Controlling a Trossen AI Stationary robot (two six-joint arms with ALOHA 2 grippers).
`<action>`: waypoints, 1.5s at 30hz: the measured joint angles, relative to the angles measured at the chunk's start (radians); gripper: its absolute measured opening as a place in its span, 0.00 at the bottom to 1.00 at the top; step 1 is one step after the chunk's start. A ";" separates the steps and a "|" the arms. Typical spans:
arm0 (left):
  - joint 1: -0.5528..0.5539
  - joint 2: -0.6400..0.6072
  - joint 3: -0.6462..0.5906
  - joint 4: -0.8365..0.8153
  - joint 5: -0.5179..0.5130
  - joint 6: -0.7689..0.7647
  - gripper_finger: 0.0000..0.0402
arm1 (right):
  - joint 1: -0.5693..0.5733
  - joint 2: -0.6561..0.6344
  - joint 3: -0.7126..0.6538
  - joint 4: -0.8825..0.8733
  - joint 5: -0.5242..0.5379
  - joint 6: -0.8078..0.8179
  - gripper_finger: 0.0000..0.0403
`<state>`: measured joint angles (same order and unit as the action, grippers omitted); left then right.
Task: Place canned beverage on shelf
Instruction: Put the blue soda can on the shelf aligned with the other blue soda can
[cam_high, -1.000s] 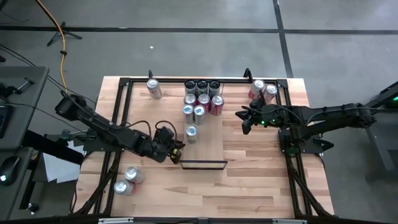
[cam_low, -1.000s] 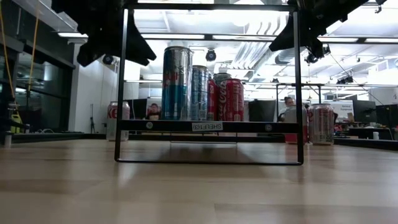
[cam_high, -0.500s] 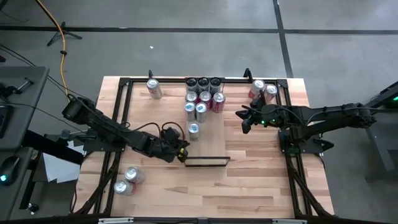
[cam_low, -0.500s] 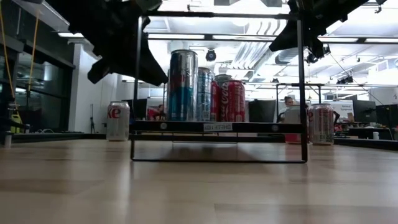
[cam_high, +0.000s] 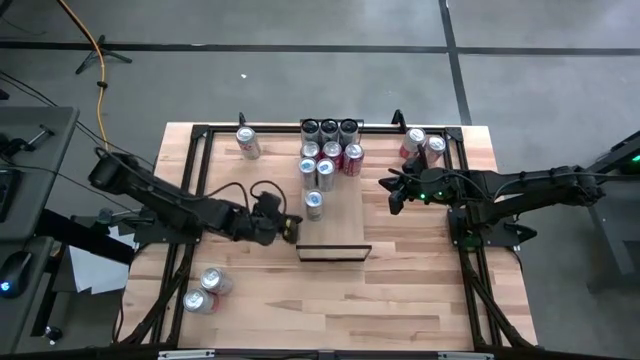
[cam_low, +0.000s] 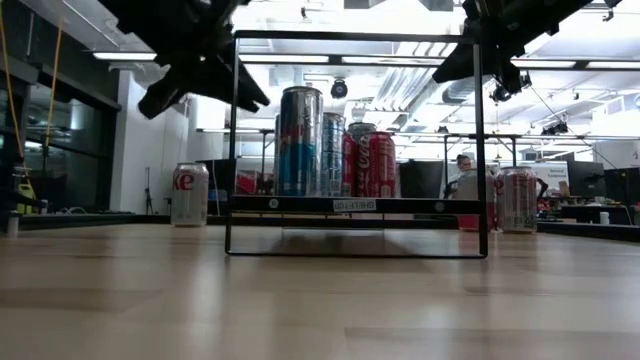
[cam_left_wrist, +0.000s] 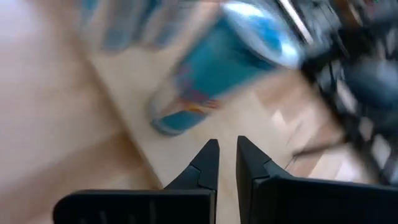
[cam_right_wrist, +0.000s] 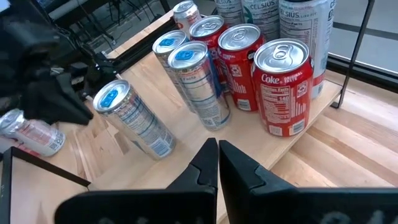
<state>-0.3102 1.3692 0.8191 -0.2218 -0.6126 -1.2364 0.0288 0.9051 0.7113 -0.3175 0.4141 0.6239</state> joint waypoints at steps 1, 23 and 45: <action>0.008 -0.005 -0.006 -0.018 0.010 -0.102 0.00 | 0.000 0.000 0.000 0.001 0.000 0.000 0.00; 0.036 0.002 -0.284 0.512 -0.027 -0.682 0.00 | 0.000 0.000 0.000 0.000 0.006 -0.001 0.00; 0.137 0.120 -0.283 0.648 0.066 -0.653 0.00 | 0.000 0.000 0.000 0.000 0.046 0.005 0.00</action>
<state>-0.1731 1.4895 0.5365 0.4261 -0.5469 -1.8898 0.0288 0.9051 0.7113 -0.3180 0.4599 0.6285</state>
